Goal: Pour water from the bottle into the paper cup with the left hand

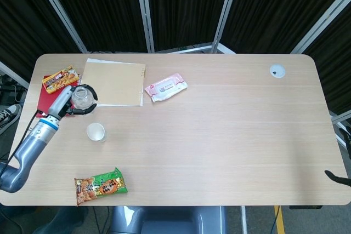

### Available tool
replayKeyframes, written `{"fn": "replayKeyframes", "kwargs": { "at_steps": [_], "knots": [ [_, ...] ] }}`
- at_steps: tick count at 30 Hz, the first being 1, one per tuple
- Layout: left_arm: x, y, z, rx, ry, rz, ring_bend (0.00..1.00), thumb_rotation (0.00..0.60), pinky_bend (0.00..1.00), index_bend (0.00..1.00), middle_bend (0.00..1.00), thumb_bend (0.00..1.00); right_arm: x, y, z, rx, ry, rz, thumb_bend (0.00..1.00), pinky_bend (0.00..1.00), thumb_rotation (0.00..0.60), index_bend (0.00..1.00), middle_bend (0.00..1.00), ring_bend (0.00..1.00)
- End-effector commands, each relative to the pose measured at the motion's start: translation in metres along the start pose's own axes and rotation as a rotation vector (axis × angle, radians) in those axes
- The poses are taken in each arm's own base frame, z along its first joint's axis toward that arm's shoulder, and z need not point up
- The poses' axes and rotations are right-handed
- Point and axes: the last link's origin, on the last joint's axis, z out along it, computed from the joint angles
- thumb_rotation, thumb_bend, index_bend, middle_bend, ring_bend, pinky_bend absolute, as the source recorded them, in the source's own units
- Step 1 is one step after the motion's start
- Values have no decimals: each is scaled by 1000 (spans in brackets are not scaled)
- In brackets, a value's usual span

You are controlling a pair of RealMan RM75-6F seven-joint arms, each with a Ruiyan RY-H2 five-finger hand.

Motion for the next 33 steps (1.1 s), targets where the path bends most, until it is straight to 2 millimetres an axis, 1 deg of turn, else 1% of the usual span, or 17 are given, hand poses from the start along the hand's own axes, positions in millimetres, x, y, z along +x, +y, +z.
{"fn": "replayKeyframes", "kwargs": {
  "at_steps": [1,5,9,14,17,20,24,33],
  "knots": [
    [15,-36,-18,106,-20,99,321,600,336,509,500,463,0,-1,0,0,0,1,0,0,600,0,0,0],
    [23,-58,-27,153,-29,182,321,600,336,510,500,464,1,-2,0,1,1,4,0,0,600,0,0,0],
    [23,-75,-30,175,-56,318,321,600,335,510,500,464,1,-2,0,-1,1,2,0,0,600,0,0,0],
    [22,-90,-31,191,-73,479,321,600,335,505,499,464,2,-1,0,-11,7,0,0,0,600,0,0,0],
    [22,-98,-29,204,-59,536,321,600,335,504,498,463,2,1,0,-19,6,-2,0,0,600,0,0,0],
    [21,-104,-27,223,-65,551,321,600,335,503,497,463,1,1,1,-24,4,1,0,0,600,0,0,0],
    [19,-107,-26,214,-77,614,321,600,335,503,497,463,2,2,0,-29,7,1,0,0,600,0,0,0],
    [16,-109,-24,202,-102,718,321,600,335,503,497,464,2,2,-1,-28,6,0,0,0,600,0,0,0]
  ]
}}
